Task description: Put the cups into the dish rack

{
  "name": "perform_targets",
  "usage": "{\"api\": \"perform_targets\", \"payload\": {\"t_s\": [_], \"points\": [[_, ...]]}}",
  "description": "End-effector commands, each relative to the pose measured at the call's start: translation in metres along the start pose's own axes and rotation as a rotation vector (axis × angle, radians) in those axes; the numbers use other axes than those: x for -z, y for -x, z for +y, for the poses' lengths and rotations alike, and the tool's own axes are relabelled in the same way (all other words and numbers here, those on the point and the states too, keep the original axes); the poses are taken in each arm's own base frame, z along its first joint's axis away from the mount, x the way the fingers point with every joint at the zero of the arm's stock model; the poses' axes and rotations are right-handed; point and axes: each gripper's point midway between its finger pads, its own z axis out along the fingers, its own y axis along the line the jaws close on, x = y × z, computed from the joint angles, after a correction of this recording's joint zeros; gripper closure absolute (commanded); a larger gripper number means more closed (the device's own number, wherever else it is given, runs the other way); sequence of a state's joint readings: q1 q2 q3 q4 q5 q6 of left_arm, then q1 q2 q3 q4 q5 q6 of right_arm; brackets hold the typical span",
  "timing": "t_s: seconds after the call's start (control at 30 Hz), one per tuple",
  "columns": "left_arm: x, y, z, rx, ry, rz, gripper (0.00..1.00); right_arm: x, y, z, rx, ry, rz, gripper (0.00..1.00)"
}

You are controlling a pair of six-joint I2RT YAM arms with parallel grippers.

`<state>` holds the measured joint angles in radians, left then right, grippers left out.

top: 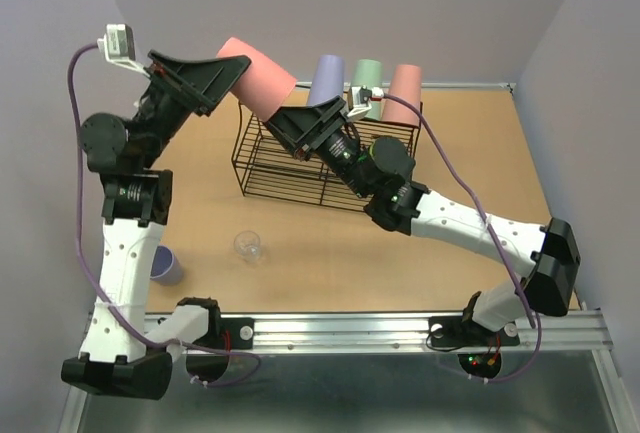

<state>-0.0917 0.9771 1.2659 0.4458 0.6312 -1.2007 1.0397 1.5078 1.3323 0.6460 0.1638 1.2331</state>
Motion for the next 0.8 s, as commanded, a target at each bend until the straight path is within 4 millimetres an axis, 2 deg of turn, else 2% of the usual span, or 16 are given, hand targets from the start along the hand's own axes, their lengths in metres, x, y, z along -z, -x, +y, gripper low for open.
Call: {"api": "perform_targets", "payload": {"t_s": [0.0,0.03,0.07,0.1,0.13,0.2,0.23,0.3,0.33,0.37,0.47,0.5,0.63,0.67,0.7,0.77], "points": [[-0.015,0.016,-0.015,-0.191,0.031,0.035,1.0,0.018,0.007,0.012,0.093,-0.054,0.049,0.28],[-0.02,0.018,-0.008,-0.217,0.059,0.05,1.0,0.023,0.013,0.01,0.12,-0.081,0.035,0.23],[-0.027,0.022,0.005,-0.253,0.112,0.075,1.0,0.031,0.015,-0.008,0.177,-0.162,0.049,0.18],[-0.031,0.025,0.012,-0.277,0.139,0.082,1.0,0.041,0.028,0.003,0.206,-0.174,0.013,0.17],[-0.04,0.031,0.02,-0.293,0.158,0.091,1.0,0.049,0.034,0.003,0.251,-0.195,0.002,0.16],[-0.044,0.031,0.043,-0.331,0.229,0.133,1.0,0.071,0.045,-0.014,0.302,-0.29,-0.017,0.15],[-0.052,0.03,0.063,-0.331,0.253,0.164,1.0,0.08,0.051,-0.015,0.319,-0.31,-0.032,0.14],[-0.058,0.033,0.072,-0.387,0.272,0.203,1.0,0.108,0.067,-0.003,0.35,-0.342,-0.063,0.14],[-0.061,0.034,0.081,-0.402,0.296,0.22,1.0,0.119,0.073,-0.011,0.369,-0.376,-0.082,0.14],[-0.066,0.039,0.099,-0.403,0.359,0.234,1.0,0.138,0.083,0.0,0.386,-0.387,-0.096,0.14],[-0.073,0.049,0.141,-0.466,0.487,0.269,1.0,0.17,0.098,-0.006,0.425,-0.468,-0.124,0.14],[-0.074,0.05,0.151,-0.475,0.514,0.276,1.0,0.182,0.106,0.006,0.422,-0.459,-0.146,0.14],[-0.083,0.041,0.204,-0.472,0.611,0.334,1.0,0.218,0.116,0.001,0.447,-0.543,-0.145,0.14],[-0.086,0.033,0.211,-0.472,0.617,0.357,1.0,0.225,0.118,0.002,0.448,-0.55,-0.145,0.14],[-0.088,0.024,0.233,-0.474,0.647,0.393,1.0,0.23,0.119,0.0,0.451,-0.566,-0.144,0.14],[-0.09,0.016,0.244,-0.485,0.681,0.414,1.0,0.242,0.12,-0.009,0.45,-0.605,-0.136,0.14]]}}
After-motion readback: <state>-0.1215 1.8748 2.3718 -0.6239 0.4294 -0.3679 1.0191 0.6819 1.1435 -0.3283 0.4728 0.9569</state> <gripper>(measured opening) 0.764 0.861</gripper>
